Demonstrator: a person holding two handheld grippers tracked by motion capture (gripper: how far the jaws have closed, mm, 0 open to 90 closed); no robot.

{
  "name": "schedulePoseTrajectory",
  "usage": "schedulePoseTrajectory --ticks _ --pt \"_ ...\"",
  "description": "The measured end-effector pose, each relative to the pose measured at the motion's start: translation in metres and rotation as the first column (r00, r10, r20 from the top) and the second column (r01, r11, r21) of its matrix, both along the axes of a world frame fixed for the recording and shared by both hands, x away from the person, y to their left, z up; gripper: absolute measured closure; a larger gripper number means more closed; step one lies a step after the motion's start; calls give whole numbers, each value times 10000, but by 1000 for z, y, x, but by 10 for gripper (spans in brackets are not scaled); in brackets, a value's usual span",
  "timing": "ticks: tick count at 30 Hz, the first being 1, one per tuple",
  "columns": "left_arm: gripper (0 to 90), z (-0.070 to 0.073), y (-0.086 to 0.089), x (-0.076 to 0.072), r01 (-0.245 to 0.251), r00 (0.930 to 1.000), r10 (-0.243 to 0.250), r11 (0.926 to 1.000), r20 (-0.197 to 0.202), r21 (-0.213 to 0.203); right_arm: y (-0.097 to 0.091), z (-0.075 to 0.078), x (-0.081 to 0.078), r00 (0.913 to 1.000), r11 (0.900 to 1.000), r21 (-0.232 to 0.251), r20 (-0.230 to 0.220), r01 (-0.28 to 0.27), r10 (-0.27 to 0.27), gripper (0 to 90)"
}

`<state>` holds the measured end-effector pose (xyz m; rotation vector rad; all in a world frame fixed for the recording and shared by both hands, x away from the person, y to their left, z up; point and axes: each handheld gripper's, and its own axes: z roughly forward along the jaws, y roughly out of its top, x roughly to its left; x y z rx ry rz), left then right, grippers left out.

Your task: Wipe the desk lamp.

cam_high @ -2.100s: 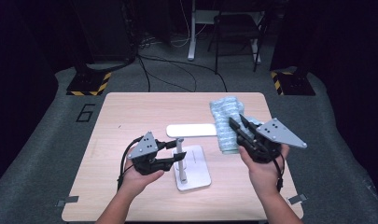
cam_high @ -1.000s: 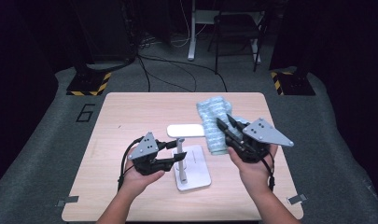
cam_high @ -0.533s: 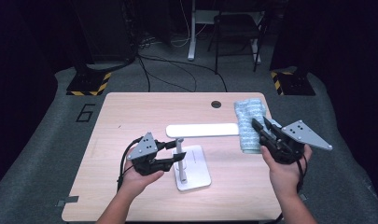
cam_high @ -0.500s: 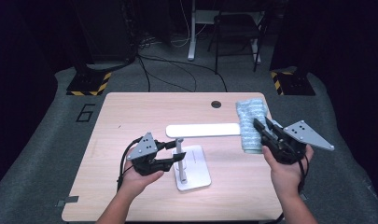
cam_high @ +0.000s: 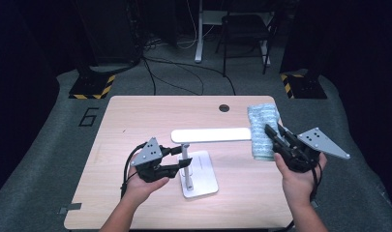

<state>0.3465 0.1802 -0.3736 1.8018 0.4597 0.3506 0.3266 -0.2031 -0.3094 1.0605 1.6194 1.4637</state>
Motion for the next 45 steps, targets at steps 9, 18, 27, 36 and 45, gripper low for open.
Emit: schedulePoseTrajectory --ticks 9,18,27,36,45 --pt "532 0 0 0 -39 10000 39 10000 7 -27 37 3 -11 9916 9922 48 355 -1244 1241 733" --pt "532 -1 0 0 -88 10000 88 10000 8 -43 54 0 -25 9682 9694 114 545 -2452 2443 731" --pt "532 -1 1 0 -18 10000 18 10000 11 -48 65 -17 -43 9530 9561 -210 775 -2922 2929 733" --pt "531 0 1 0 -30 10000 30 10000 -8 -17 70 -30 -58 9393 9411 -414 615 -3356 3376 737" --pt "531 -1 1 0 -26 10000 26 10000 -31 -87 71 -38 -76 9359 9364 -758 592 -3426 3472 739"
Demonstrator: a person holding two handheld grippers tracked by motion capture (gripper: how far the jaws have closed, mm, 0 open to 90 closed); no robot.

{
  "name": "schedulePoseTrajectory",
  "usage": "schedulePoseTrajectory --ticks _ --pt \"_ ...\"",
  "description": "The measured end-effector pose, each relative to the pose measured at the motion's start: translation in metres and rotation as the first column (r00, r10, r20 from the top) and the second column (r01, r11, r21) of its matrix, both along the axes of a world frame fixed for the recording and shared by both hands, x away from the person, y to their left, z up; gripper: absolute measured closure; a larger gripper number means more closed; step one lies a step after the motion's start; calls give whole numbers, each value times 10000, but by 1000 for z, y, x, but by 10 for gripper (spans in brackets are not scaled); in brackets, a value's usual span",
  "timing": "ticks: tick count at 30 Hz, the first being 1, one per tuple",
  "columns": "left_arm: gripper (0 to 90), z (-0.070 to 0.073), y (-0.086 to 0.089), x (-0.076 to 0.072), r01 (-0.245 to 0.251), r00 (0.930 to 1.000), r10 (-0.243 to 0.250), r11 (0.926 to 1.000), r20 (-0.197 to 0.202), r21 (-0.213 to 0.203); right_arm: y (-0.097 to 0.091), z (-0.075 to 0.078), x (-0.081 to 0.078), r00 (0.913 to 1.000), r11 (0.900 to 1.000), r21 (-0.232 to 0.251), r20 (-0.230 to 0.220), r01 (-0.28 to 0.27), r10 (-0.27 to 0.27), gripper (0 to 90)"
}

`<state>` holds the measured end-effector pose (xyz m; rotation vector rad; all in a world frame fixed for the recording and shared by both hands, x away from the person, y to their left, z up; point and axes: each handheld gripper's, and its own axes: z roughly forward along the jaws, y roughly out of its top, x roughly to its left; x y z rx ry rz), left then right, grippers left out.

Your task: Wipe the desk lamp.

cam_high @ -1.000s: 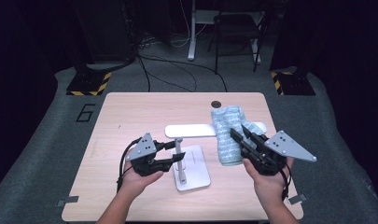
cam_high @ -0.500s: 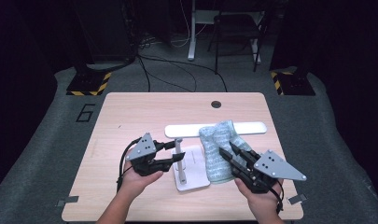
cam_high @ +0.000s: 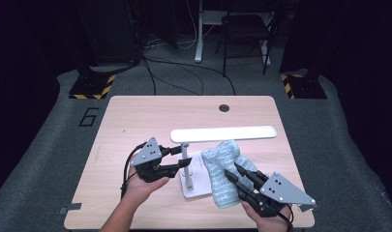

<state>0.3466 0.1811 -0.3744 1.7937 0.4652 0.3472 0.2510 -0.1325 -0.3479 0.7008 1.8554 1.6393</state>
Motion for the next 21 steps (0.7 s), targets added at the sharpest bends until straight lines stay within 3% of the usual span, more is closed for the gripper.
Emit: schedulePoseTrajectory --ticks 4,13,21 --pt "531 0 0 0 -22 10000 22 10000 43 66 -1 -3 -4 10000 10000 6 64 56 -56 739" --pt "531 0 0 0 12 10000 -12 10000 1 -49 -13 -22 -3 9975 9984 44 -431 565 -562 738" --pt "531 -1 1 0 5 9999 -4 10000 115 -77 -26 -43 9 9896 9929 -110 -810 1182 -1187 736"
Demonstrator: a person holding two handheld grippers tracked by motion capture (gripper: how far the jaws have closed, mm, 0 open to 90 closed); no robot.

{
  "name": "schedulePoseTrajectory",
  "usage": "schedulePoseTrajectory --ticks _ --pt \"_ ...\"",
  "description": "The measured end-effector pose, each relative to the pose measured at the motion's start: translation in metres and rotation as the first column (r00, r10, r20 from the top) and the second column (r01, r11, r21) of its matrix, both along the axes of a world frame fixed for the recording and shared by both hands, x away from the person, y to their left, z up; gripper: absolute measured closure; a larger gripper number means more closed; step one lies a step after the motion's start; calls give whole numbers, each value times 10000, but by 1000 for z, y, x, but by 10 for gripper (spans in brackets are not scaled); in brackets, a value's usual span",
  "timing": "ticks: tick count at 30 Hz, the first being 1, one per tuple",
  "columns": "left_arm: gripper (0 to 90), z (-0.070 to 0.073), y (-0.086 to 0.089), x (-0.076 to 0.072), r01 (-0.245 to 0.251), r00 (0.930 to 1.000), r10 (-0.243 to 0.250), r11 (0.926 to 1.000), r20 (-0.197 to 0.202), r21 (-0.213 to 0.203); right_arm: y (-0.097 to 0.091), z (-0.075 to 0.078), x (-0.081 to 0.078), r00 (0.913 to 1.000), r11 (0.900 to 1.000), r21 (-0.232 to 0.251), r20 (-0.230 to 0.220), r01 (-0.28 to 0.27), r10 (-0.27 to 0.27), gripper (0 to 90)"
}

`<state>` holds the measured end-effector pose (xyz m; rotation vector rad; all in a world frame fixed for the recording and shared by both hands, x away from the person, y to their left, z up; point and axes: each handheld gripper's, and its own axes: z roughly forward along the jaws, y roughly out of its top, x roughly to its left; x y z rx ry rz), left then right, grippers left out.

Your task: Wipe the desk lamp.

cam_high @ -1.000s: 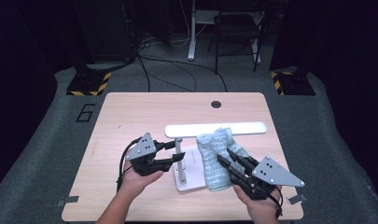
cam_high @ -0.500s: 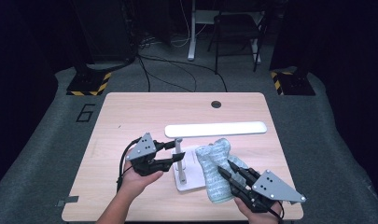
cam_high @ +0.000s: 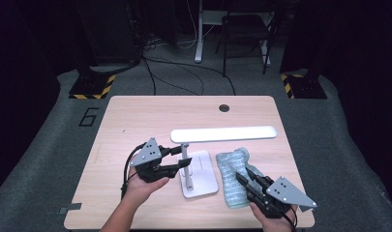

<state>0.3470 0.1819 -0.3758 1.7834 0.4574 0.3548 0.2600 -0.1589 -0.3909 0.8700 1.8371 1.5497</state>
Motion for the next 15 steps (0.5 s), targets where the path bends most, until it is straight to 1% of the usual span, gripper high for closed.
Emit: schedulePoseTrajectory --ticks 1,2,3,6,8,10,11,13,15 --pt "531 0 0 0 0 10000 0 10000 0 0 0 0 0 10000 10000 0 0 0 0 736" --pt "531 0 0 0 -9 10000 9 10000 -10 -24 -5 -7 5 9996 9998 65 -214 192 -190 736" --pt "531 0 0 0 -23 10000 23 10000 -33 -57 -6 -9 7 9992 9996 84 -275 278 -276 735" --pt "531 -1 0 0 -59 10000 59 10000 -12 -47 -11 -17 12 9979 9987 -13 -401 515 -516 734" --pt "531 -1 0 -1 -50 10000 49 9999 -76 -111 -14 -23 16 9968 9978 -107 -447 659 -663 734" --pt "531 -1 0 -1 -49 9999 48 9999 -97 -88 -17 -29 20 9948 9965 -87 -597 826 -830 734" --pt "531 -1 0 -1 -75 10000 75 10000 -28 -47 -19 -32 23 9945 9961 -31 -565 882 -882 733" --pt "530 -1 0 -1 -86 9999 86 9999 -68 -86 -22 -37 26 9928 9951 -30 -670 992 -992 733" --pt "530 -1 0 -1 -93 9999 92 9999 -101 -100 -24 -42 29 9908 9931 -117 -675 1163 -1169 733"
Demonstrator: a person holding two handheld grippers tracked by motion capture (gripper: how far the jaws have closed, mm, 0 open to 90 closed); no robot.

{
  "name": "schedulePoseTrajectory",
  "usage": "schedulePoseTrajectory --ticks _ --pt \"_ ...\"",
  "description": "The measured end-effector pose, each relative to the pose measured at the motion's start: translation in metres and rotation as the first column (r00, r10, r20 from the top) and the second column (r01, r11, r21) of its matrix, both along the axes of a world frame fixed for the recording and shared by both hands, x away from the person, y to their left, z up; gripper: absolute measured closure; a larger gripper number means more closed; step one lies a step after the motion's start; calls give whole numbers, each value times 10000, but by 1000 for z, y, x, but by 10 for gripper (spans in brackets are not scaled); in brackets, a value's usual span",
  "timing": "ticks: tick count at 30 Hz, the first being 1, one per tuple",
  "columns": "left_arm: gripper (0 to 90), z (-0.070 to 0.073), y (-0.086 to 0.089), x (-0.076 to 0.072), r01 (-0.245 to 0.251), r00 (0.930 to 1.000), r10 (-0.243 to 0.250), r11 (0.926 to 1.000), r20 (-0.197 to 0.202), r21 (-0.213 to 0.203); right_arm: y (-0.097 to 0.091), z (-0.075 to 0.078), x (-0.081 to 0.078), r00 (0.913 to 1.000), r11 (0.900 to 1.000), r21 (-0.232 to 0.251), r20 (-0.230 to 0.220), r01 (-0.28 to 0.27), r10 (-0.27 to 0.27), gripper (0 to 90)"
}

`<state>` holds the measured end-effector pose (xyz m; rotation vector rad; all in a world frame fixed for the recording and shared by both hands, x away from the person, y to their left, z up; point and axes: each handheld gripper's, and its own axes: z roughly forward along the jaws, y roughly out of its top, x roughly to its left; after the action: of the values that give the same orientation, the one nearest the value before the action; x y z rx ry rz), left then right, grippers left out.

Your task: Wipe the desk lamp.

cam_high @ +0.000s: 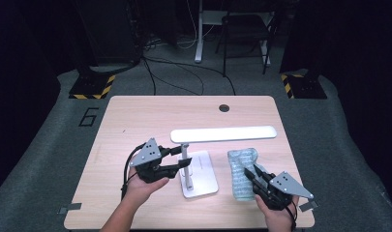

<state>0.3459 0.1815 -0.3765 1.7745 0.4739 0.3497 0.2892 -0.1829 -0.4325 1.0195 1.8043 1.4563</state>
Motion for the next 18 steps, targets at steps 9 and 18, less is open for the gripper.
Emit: schedulePoseTrajectory --ticks 9,18 --pt "529 0 0 0 -9 10000 9 10000 -96 -32 -9 -22 10 9986 9990 -137 -313 419 -423 726" --pt "528 0 0 0 -27 10000 27 10000 1 4 -24 -43 22 9893 9945 -357 -1041 988 -1020 720"
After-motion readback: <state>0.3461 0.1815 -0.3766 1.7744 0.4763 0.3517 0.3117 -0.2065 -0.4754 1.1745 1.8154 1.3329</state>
